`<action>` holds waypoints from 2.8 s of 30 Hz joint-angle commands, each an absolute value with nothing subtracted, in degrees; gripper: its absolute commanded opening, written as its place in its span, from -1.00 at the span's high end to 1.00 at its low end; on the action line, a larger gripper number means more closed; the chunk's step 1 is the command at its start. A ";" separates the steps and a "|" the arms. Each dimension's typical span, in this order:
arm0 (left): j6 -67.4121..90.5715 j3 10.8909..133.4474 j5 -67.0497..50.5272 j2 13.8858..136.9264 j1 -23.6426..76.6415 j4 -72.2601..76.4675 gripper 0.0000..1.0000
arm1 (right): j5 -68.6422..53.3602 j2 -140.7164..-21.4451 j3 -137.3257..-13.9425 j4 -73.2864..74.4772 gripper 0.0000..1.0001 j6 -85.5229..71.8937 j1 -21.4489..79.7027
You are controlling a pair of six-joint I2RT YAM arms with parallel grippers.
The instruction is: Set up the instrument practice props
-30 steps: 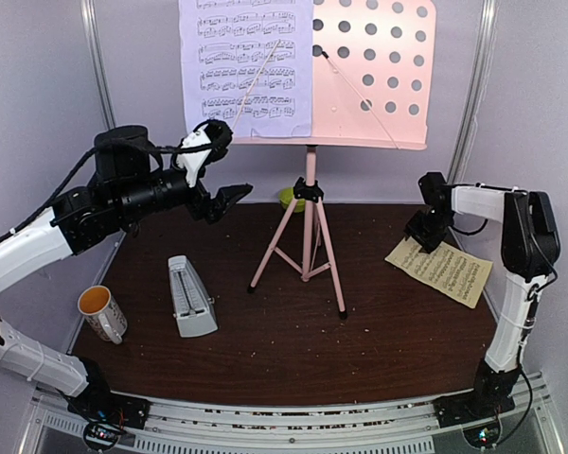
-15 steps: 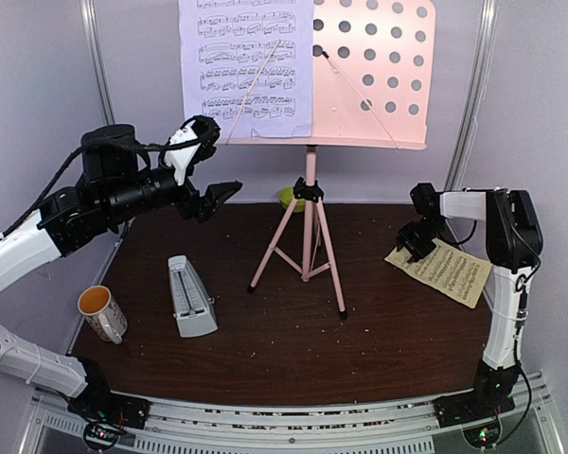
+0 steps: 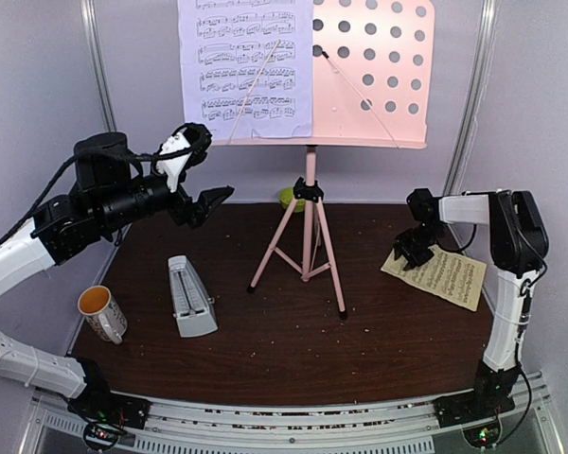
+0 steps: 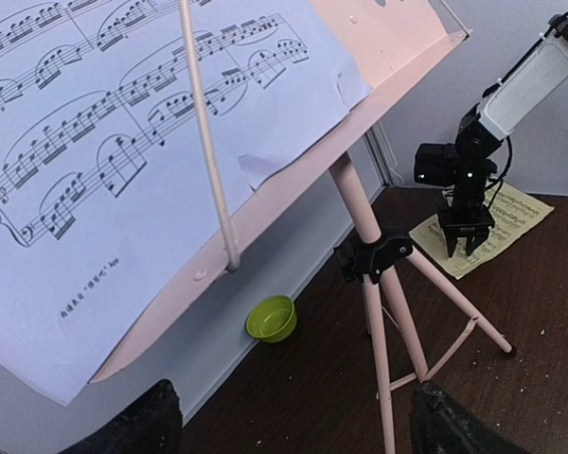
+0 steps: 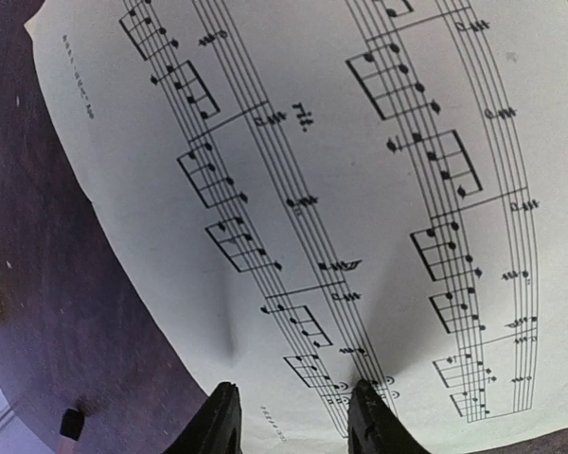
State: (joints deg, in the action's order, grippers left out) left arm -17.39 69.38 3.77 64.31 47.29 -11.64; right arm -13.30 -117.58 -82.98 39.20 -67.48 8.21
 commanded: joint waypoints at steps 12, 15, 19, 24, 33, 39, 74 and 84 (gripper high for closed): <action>-15.97 68.65 1.80 63.11 46.85 -10.20 -0.71 | -19.80 -110.08 -68.31 33.34 0.30 -68.89 26.92; -15.71 68.73 1.04 63.02 46.89 -10.41 -0.71 | -15.18 -106.05 -71.58 36.03 0.27 -61.84 26.20; -15.69 68.84 0.77 62.88 46.95 -10.65 -0.71 | -14.62 -99.41 -69.25 33.80 0.15 -55.46 22.58; -15.42 68.11 0.21 62.41 46.92 -10.41 -0.71 | -17.26 -93.51 -62.95 29.06 -0.06 -50.43 13.75; -15.40 67.37 -0.30 62.20 46.87 -10.19 -0.71 | -12.93 -96.85 -67.17 33.81 -0.22 -46.43 1.04; -15.55 66.83 -1.98 62.68 46.87 -10.90 -0.71 | -10.30 -99.99 -71.50 40.71 -0.24 -41.51 -1.23; -32.72 103.28 23.26 124.27 72.80 -18.51 -0.58 | -20.41 -107.73 -70.16 35.34 0.24 -32.95 15.12; -38.81 112.43 27.74 136.12 72.95 -16.72 -0.58 | -18.28 -108.39 -68.77 40.53 0.36 -28.76 15.16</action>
